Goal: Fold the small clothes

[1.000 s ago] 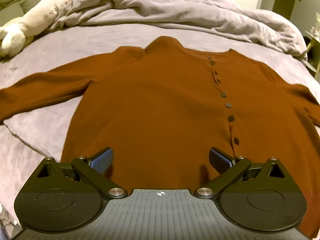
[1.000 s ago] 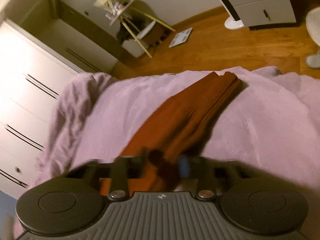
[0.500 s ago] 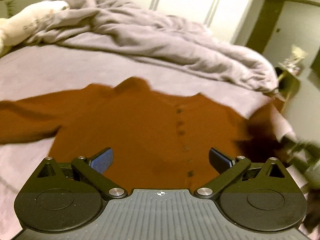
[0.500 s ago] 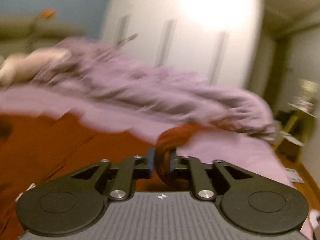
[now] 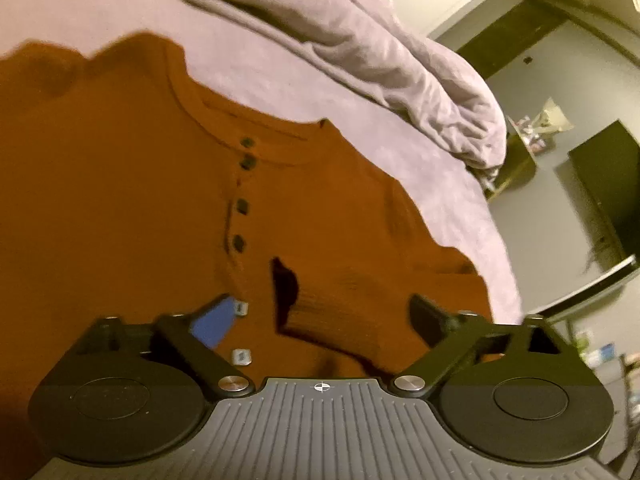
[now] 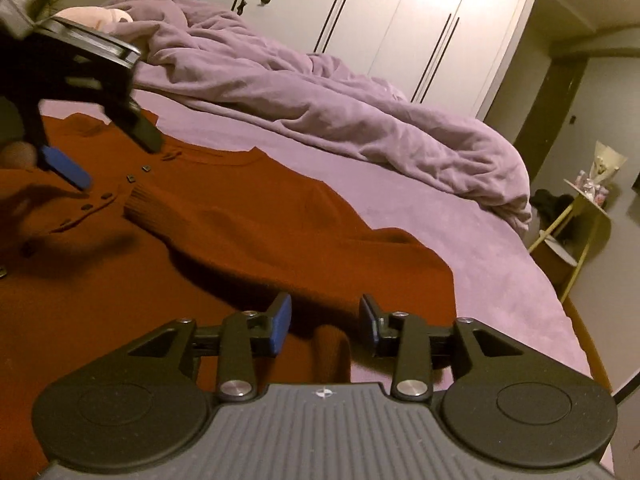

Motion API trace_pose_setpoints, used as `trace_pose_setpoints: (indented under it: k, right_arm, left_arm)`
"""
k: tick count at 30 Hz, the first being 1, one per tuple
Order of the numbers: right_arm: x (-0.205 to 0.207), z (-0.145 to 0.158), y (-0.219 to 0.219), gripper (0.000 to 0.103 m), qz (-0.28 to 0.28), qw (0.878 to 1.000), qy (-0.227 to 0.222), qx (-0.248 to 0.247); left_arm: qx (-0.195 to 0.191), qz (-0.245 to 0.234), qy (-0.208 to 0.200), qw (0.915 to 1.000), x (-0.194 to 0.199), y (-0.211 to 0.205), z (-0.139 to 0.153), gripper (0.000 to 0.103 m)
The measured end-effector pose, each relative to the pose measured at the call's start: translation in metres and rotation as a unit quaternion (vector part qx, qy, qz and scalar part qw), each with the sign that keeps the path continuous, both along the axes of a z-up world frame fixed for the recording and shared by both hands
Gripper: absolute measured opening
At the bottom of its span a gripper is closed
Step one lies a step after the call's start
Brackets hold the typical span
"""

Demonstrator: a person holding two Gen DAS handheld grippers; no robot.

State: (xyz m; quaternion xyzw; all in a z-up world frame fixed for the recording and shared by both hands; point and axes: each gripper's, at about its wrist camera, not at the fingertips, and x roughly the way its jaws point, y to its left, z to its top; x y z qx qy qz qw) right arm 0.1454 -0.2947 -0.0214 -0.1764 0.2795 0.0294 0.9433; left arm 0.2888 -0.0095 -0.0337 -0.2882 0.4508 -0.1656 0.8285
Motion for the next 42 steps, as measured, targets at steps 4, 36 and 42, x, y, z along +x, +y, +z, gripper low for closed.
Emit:
trace_pose_setpoints:
  k: [4,36,42]
  right_arm:
    - [-0.003,-0.002,-0.002,0.045,0.004,1.0,-0.002,0.007]
    - [0.059,-0.029,0.035,0.032,-0.015,0.995,0.017,-0.095]
    - [0.066,-0.025,0.032,0.019,-0.004,0.995,0.0,-0.102]
  left_arm:
    - [-0.016,-0.017,0.031,0.9993,0.015,-0.009,-0.016,0.066]
    - [0.127,0.113,-0.023,0.9852,0.006,0.126,0.013,0.011]
    - [0.119,0.117,-0.055,0.9844,0.002,0.127,0.024,0.009]
